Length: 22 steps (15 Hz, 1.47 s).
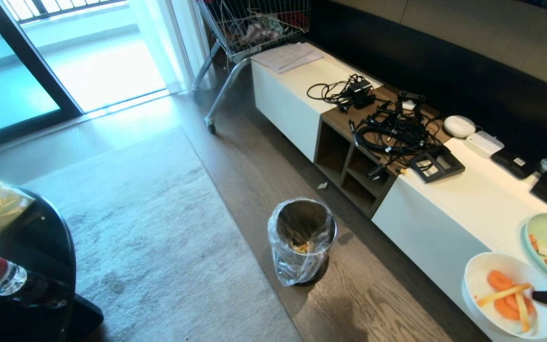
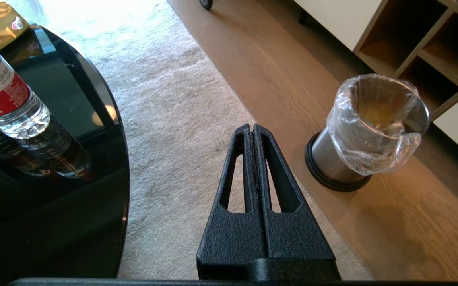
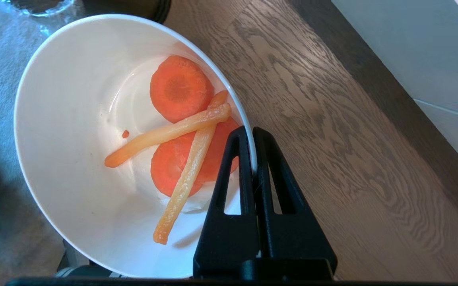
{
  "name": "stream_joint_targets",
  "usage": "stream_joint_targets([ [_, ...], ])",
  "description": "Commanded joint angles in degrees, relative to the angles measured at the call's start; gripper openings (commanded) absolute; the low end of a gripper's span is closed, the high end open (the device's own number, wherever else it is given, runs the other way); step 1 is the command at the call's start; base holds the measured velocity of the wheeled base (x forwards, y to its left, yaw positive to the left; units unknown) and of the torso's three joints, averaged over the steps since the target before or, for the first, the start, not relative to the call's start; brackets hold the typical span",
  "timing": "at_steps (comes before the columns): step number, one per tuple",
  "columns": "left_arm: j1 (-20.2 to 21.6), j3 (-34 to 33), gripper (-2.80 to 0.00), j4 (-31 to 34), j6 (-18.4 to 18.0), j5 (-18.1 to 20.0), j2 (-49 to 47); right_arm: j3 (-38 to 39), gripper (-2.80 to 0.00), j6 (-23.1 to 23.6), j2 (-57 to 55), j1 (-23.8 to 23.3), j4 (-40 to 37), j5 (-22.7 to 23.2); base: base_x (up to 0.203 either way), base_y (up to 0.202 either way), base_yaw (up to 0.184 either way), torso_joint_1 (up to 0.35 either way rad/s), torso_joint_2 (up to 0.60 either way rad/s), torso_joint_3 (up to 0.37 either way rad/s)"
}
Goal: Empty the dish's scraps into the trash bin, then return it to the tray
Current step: Move the bowl over the trash can
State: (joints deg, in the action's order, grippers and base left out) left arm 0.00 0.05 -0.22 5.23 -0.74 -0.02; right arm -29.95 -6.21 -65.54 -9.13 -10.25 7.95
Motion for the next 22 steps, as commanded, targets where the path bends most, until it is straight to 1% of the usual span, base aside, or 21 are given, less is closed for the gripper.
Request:
stream_joint_targets([
  [1,0.0,-0.05,-2.8,-0.04,0.04,-0.05,0.02,-0.02,-2.8,1.1,0.06,0.25,1.36,1.21,0.0,0.0,0.0,0.001,0.01,-0.202],
  [5,0.0,-0.05,-2.8,-0.04,0.04,-0.05,0.02,-0.83,-2.8,3.41,-0.03,0.85,1.64,5.84,0.0,0.0,0.0,0.003,0.0,-0.194],
  [9,0.0,-0.05,-2.8,-0.13,0.04,-0.05,0.02,-2.78,-2.8,6.71,-0.64,1.04,1.73,12.97,0.0,0.0,0.0,-0.001,0.0,-0.196],
  [11,0.0,-0.05,-2.8,-0.13,0.04,-0.05,0.02,-3.82,-2.8,7.14,-0.82,1.13,1.73,14.94,0.0,0.0,0.0,0.007,0.0,-0.199],
  [14,0.0,-0.05,-2.8,-0.1,0.04,-0.05,0.02,-5.39,-2.8,7.53,-1.77,1.89,1.67,15.08,0.0,0.0,0.0,0.004,0.0,-0.202],
  [16,0.0,-0.05,-2.8,-0.12,0.04,-0.05,0.02,-6.74,-2.8,7.62,-2.39,3.82,1.63,14.47,0.0,0.0,0.0,-0.001,0.0,-0.195],
  [19,0.0,-0.05,-2.8,-0.13,0.04,-0.05,0.02,-7.69,-2.8,7.79,-3.52,5.48,1.8,13.9,0.0,0.0,0.0,0.002,0.0,-0.196],
  [21,0.0,-0.05,-2.8,-0.13,0.04,-0.05,0.02,-8.6,-2.8,7.77,-5.24,7.89,2.09,9.22,0.0,0.0,0.0,0.001,0.0,-0.199],
  [22,0.0,-0.05,-2.8,-0.05,0.04,-0.05,0.02,-9.12,-2.8,7.52,-6.33,8.92,3.51,7.38,0.0,0.0,0.0,0.007,0.0,-0.193],
])
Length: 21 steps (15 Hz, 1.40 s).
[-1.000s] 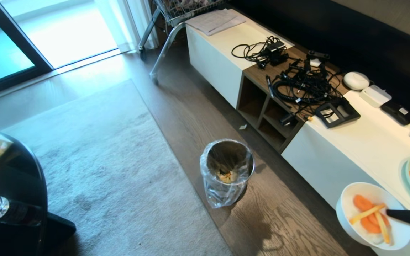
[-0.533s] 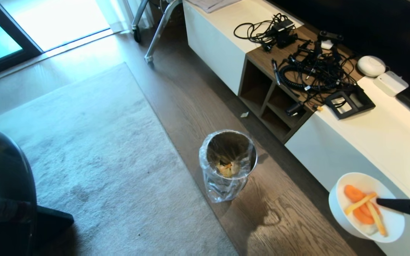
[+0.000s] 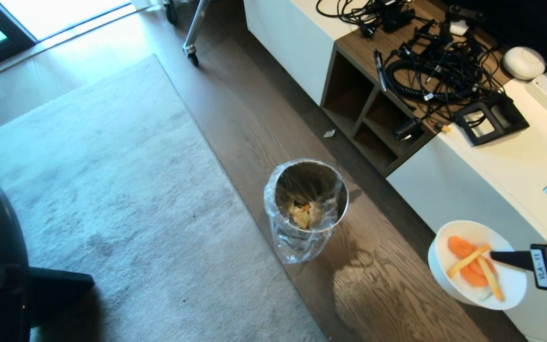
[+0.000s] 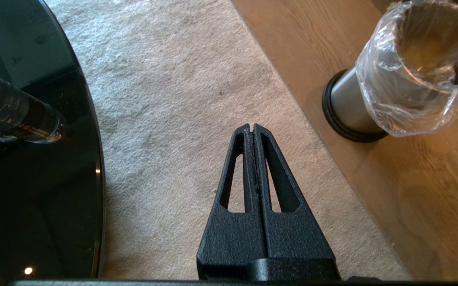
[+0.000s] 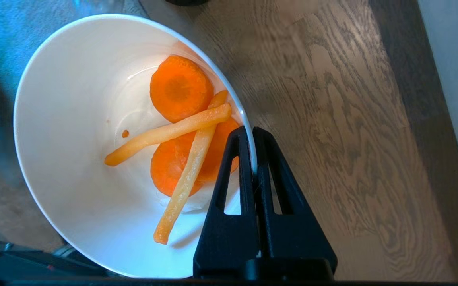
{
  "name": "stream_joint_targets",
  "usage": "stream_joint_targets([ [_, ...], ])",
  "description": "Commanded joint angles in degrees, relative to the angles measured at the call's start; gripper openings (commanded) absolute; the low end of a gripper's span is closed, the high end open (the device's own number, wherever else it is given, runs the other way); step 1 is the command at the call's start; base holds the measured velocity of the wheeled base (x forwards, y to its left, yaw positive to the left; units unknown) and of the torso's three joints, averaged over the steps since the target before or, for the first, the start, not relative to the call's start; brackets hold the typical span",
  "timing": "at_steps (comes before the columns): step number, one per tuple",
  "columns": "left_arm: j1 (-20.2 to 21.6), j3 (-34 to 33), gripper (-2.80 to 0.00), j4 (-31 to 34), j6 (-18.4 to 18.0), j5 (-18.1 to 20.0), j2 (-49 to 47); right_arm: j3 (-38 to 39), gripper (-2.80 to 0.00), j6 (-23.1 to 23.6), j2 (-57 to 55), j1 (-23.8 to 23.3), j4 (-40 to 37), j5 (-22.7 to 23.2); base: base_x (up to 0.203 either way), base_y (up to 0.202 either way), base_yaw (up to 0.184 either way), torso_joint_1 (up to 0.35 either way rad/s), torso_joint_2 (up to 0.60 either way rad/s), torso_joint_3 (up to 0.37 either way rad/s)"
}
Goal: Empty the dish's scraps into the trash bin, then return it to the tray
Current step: Move the bowl over the trash can
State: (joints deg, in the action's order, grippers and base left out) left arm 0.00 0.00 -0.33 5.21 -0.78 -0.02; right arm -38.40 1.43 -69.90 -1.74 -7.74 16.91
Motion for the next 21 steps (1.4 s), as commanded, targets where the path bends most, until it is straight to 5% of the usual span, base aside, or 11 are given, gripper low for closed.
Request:
stream_joint_targets([
  [1,0.0,0.0,-2.8,-0.02,0.07,-0.01,0.02,-0.83,-2.8,-0.15,-2.87,1.74,2.94,-2.48,0.0,0.0,0.0,0.001,0.0,-0.188],
  [4,0.0,0.0,-2.8,-0.02,0.07,-0.01,0.02,-0.88,-2.8,-0.18,-5.04,3.24,8.54,-7.59,0.0,0.0,0.0,0.005,0.0,-0.2],
  [8,0.0,0.0,-2.8,-0.02,0.07,-0.01,0.02,-1.04,-2.8,-2.72,-5.07,5.07,14.03,-8.26,0.0,0.0,0.0,0.001,0.0,-0.198],
  [18,0.0,0.0,-2.8,-0.02,0.07,-0.01,0.02,-5.47,-2.8,-3.27,-4.34,6.29,13.52,-8.22,0.0,0.0,0.0,0.002,0.0,-0.115],
  [21,0.0,0.0,-2.8,-0.02,0.07,-0.01,0.02,-10.05,-2.8,-3.3,-5.17,9.73,13.53,-8.23,0.0,0.0,0.0,0.0,0.0,0.0],
])
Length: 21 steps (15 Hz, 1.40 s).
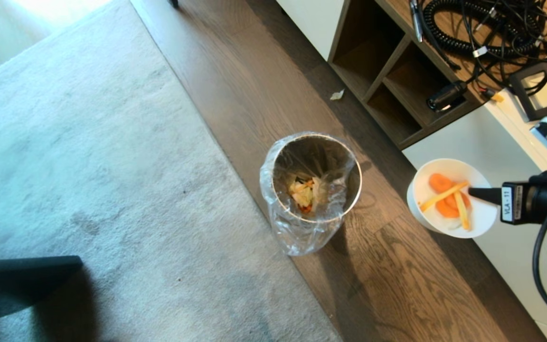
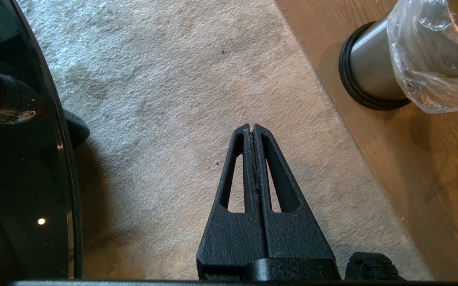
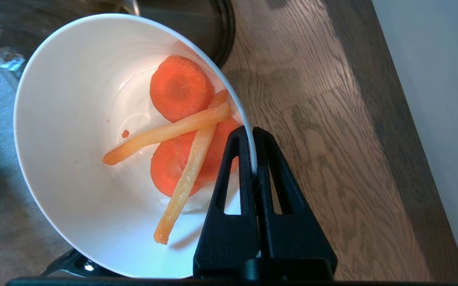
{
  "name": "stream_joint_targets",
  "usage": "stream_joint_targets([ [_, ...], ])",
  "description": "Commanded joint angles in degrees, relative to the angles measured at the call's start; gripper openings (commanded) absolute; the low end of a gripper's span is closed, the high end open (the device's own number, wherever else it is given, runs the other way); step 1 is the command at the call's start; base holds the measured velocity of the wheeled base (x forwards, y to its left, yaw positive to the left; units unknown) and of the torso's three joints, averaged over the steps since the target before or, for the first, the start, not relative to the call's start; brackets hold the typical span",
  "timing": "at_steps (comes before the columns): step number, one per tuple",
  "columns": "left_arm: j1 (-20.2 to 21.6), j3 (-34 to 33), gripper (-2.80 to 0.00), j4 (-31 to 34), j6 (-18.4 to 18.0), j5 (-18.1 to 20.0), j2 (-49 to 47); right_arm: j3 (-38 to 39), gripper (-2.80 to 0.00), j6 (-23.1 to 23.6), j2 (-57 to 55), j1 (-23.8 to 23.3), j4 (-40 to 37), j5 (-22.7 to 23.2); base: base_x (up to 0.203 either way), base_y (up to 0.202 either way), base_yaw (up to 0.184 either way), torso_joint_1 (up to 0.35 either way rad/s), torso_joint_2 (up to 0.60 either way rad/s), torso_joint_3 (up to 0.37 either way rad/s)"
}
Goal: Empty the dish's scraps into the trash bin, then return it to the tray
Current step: Move the bowl over the trash can, then pour the leftover food from the bowl into the trash can
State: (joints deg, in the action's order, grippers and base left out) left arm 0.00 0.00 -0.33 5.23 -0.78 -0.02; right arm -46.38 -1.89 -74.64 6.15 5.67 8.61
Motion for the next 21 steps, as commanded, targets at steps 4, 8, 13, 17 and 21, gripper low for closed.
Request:
stream_joint_targets([
  [4,0.0,0.0,-2.8,-0.02,0.04,-0.01,0.02,-6.54,-2.8,0.33,-0.93,11.4,0.32,-0.05,0.0,0.0,0.0,0.0,0.0,0.0],
  [8,0.0,0.0,-2.8,-0.02,0.04,-0.01,0.02,-10.35,-2.8,0.71,-4.11,18.7,0.91,-3.51,0.0,0.0,0.0,0.0,0.0,0.0],
  [13,0.0,0.0,-2.8,-0.02,0.04,-0.01,0.02,-11.07,-2.8,1.09,-9.4,30.34,9.96,-19.62,0.0,0.0,0.0,0.0,0.0,0.0],
  [17,0.0,0.0,-2.8,-0.02,0.04,-0.01,0.02,-8.87,-2.8,10.02,-12.15,31.81,20.91,-24.9,0.0,0.0,0.0,0.0,0.0,0.0],
  [21,0.0,0.0,-2.8,-0.02,0.04,-0.01,0.02,-1.23,-2.8,20.92,-12.82,31.81,35.16,-25.02,0.0,0.0,0.0,0.0,0.0,0.0],
])
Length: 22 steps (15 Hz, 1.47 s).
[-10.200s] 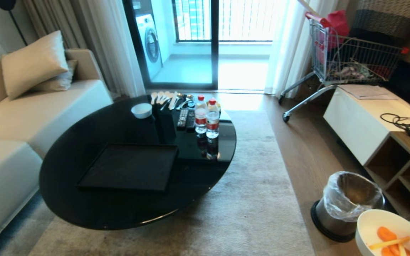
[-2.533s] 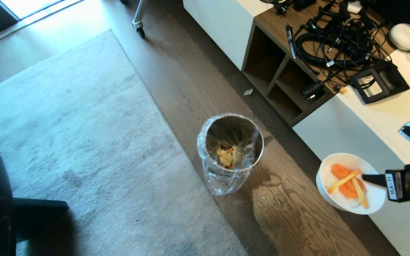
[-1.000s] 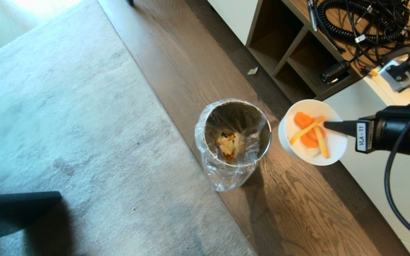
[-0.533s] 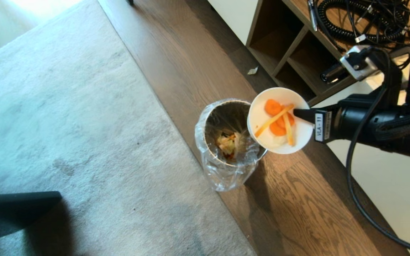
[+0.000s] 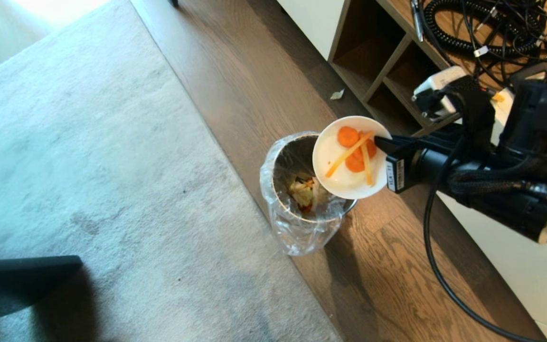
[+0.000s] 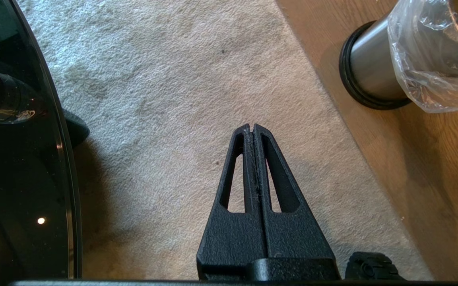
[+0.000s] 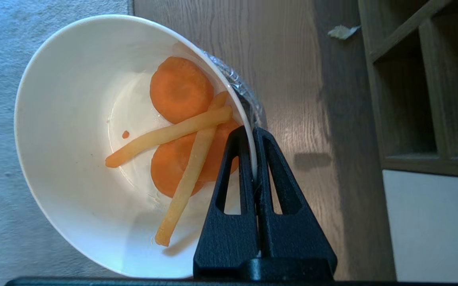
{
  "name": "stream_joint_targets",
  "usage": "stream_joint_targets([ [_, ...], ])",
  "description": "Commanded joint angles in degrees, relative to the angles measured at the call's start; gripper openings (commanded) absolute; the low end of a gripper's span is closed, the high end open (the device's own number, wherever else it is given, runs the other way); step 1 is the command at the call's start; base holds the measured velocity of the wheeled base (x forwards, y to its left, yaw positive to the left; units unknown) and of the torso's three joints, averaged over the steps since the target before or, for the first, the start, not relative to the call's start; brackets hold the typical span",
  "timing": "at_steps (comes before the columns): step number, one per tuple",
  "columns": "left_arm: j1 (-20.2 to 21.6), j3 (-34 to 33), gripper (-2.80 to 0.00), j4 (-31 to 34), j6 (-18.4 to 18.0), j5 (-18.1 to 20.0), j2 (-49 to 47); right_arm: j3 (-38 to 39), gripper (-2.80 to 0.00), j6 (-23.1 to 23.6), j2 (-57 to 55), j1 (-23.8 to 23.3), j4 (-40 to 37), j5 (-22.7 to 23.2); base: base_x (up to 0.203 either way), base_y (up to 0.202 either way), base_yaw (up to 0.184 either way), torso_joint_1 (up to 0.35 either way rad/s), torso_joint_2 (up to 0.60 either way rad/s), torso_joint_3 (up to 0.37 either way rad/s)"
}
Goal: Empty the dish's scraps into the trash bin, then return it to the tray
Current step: Pour the leftover food from the bowl into the trash can
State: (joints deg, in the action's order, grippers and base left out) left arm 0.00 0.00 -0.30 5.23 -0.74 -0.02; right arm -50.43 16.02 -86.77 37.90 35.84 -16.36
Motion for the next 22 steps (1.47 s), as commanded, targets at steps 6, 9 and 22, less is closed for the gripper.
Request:
stream_joint_targets([
  [6,0.0,0.0,-2.8,-0.05,0.04,-0.06,0.02,8.6,-2.8,17.37,-6.48,0.09,28.01,0.26,0.0,0.0,0.0,0.0,0.0,0.0],
  [9,0.0,0.0,-2.8,-0.05,0.04,-0.06,0.02,9.33,-2.8,21.38,-9.23,0.15,36.9,0.44,0.0,0.0,0.0,0.0,0.0,0.0],
  [22,0.0,0.0,-2.8,-0.05,0.04,-0.06,0.02,10.7,-2.8,34.21,-12.11,0.51,49.85,4.89,0.0,0.0,0.0,0.0,0.0,0.0],
])
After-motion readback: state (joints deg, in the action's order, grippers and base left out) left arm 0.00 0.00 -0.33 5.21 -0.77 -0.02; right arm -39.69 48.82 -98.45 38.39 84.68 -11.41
